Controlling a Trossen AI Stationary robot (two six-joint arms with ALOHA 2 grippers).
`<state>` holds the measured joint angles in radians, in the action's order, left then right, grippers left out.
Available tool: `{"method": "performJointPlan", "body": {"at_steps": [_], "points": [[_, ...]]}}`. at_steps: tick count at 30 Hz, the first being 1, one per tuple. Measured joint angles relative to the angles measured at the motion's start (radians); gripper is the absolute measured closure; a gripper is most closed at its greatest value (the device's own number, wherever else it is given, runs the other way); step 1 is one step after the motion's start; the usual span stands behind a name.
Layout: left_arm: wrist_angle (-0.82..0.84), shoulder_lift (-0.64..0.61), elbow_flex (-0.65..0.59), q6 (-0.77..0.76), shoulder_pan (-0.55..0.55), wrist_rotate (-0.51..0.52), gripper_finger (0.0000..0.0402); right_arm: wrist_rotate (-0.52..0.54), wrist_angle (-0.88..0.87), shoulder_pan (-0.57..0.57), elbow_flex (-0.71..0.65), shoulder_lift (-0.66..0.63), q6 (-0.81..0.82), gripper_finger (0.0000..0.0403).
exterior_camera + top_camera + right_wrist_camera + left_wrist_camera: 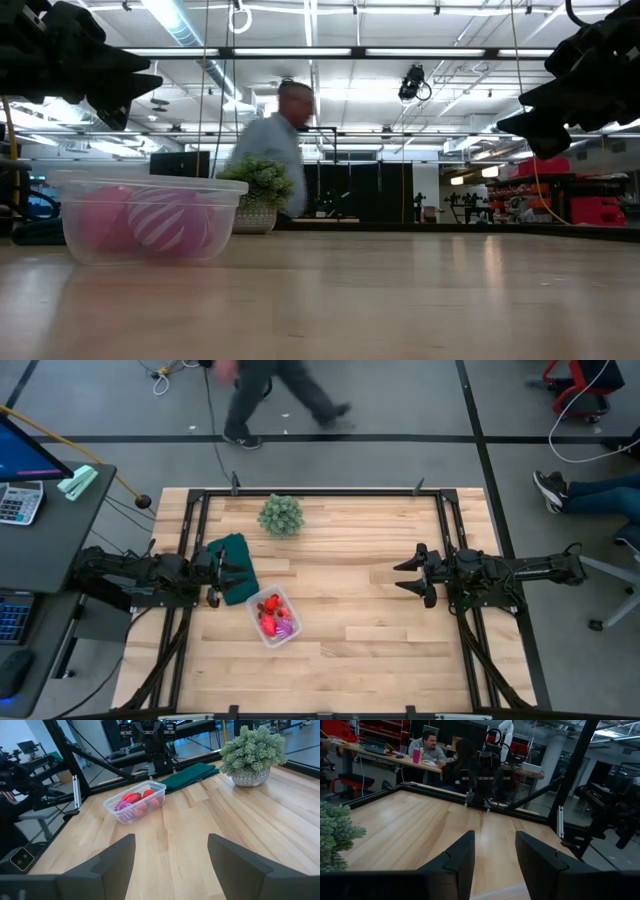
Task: Pick and placing Produce into tupperware
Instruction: Return to Home Position
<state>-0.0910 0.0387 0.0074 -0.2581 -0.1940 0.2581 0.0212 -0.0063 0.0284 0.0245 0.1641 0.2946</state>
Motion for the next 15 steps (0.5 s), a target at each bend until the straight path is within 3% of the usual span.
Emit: {"method": "performJointPlan", "body": {"at_steps": [15], "points": [[-0.002,0.000,0.000,0.000,0.000,-0.001,0.0261,0.000,0.000,0.000,0.000,0.000,0.000,0.0144]]}}
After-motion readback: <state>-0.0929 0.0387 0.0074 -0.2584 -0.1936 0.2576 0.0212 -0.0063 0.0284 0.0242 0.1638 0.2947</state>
